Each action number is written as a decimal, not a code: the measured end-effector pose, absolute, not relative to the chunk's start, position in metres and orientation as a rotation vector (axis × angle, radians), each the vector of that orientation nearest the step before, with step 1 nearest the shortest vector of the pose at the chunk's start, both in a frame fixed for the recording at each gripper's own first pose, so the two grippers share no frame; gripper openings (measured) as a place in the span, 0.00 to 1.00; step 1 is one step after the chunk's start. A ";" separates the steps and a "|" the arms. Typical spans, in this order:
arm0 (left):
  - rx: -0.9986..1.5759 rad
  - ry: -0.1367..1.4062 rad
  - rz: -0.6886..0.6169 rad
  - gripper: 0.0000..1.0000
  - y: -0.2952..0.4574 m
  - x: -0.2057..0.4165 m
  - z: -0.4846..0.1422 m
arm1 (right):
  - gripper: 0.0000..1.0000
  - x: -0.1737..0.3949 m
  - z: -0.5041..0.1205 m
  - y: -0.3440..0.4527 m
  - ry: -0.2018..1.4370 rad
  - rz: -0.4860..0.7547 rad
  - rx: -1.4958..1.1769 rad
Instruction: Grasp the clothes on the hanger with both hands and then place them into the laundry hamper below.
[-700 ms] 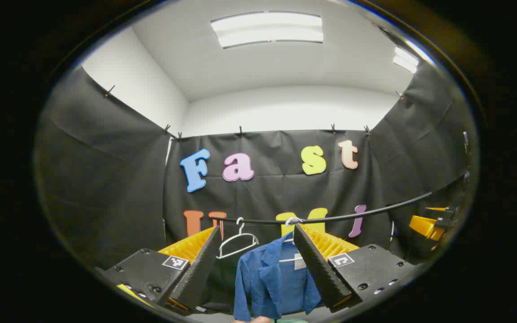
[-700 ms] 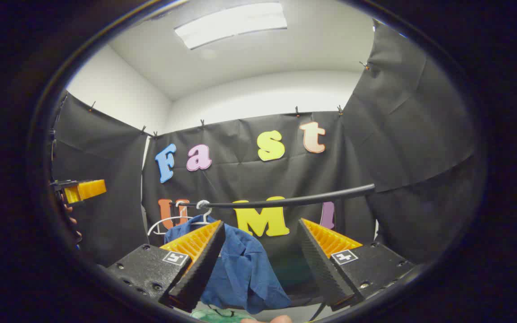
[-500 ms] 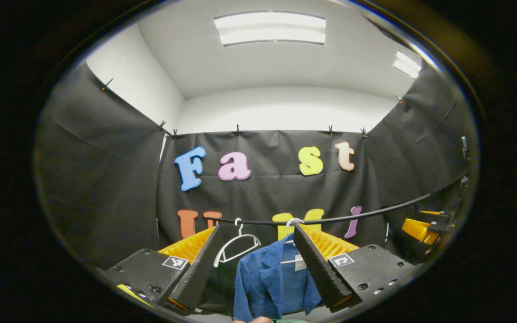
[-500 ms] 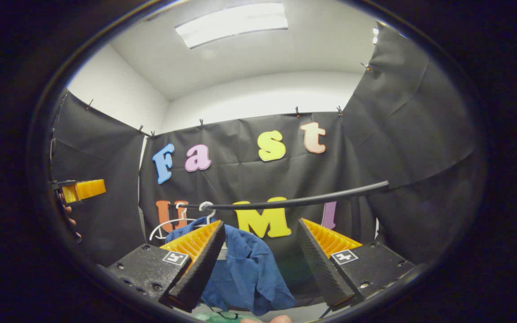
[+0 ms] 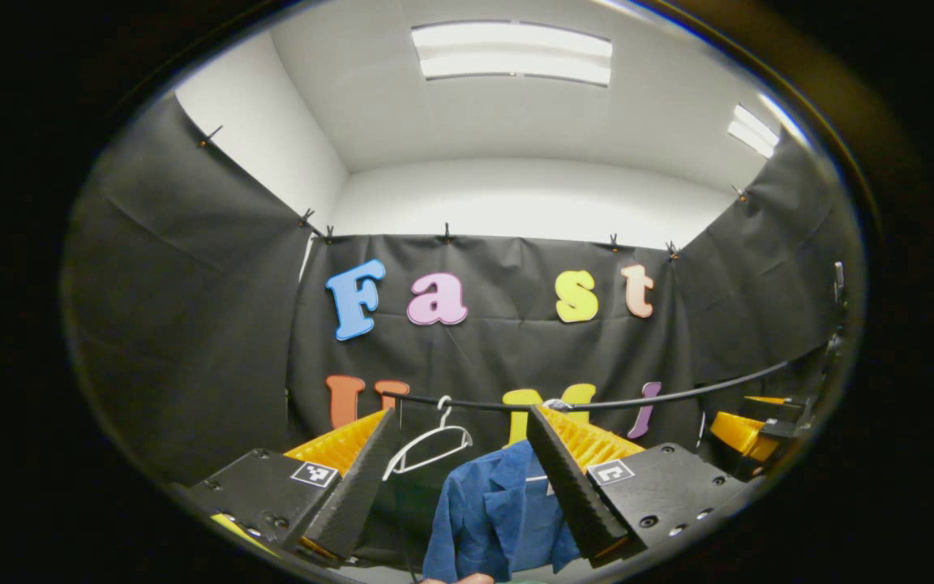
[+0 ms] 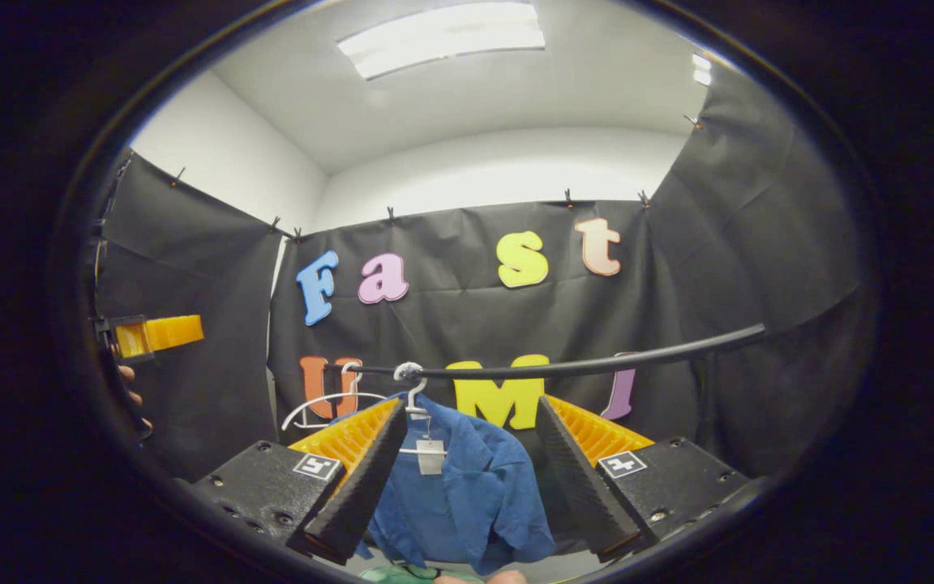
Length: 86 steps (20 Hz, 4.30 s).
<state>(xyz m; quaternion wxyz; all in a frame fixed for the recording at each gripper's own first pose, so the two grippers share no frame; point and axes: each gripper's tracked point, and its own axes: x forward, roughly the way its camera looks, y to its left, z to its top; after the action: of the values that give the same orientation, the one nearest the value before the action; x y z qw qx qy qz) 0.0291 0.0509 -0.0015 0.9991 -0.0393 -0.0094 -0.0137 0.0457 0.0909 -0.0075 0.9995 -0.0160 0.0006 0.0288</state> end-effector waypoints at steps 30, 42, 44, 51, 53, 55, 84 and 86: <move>-0.073 0.403 -0.026 1.00 -0.040 0.089 -0.248 | 0.99 0.150 -0.216 0.084 0.353 0.100 -0.068; -0.081 0.457 0.063 0.96 -0.045 0.162 -0.323 | 0.99 0.246 -0.282 0.077 0.392 -0.030 -0.053; -0.084 0.460 0.084 1.00 -0.042 0.174 -0.326 | 1.00 0.256 -0.288 0.080 0.384 -0.053 -0.072; -0.055 0.469 0.094 0.57 -0.032 0.190 -0.336 | 0.64 0.264 -0.295 0.052 0.398 -0.105 -0.094; -0.038 0.477 0.109 0.32 -0.025 0.188 -0.335 | 0.43 0.263 -0.289 0.037 0.390 -0.128 -0.093; -0.036 0.488 0.078 0.13 -0.025 0.185 -0.334 | 0.25 0.262 -0.281 0.026 0.377 -0.142 -0.112; 0.188 0.481 -0.169 0.13 0.077 0.197 -0.216 | 0.06 0.265 -0.166 -0.049 0.103 -0.186 -0.615; 0.210 0.486 -0.186 0.08 0.080 0.200 -0.216 | 0.06 0.269 -0.166 -0.051 0.097 -0.184 -0.627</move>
<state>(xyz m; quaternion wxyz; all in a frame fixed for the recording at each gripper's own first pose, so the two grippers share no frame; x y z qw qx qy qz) 0.2003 0.0796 -0.2160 0.9609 0.1038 0.2399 -0.0916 0.2689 -0.0515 -0.1659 0.9459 -0.3080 0.0476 -0.0901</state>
